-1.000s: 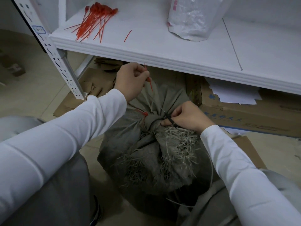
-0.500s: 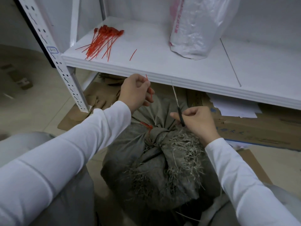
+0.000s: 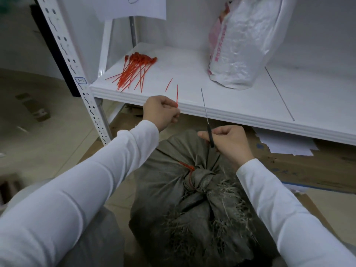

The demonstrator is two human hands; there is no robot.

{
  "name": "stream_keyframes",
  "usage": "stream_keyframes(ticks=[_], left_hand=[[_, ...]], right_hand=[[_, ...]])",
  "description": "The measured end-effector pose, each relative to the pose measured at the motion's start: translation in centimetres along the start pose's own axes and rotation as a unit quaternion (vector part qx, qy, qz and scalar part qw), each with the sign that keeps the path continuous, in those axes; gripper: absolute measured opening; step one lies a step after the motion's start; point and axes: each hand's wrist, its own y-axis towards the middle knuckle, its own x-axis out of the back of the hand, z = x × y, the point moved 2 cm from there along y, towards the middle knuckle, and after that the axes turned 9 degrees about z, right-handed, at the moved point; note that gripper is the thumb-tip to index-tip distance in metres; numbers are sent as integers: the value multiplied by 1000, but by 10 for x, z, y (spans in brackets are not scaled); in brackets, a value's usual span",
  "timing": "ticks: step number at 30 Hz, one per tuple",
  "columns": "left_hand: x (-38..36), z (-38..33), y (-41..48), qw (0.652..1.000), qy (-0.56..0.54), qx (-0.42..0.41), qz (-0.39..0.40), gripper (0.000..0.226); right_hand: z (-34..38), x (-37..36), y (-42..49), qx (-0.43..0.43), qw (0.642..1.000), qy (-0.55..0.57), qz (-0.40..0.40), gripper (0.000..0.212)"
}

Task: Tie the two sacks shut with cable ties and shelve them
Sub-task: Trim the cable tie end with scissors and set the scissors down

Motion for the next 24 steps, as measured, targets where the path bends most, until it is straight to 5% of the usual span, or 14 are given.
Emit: stream_keyframes(ticks=[9, 24], left_hand=[[23, 0, 67, 995, 90, 14, -51, 9], [7, 14, 157, 933, 349, -24, -82, 16]], right_hand=[[27, -28, 58, -14, 1000, 18, 9, 41], [40, -50, 135, -15, 989, -133, -64, 34]])
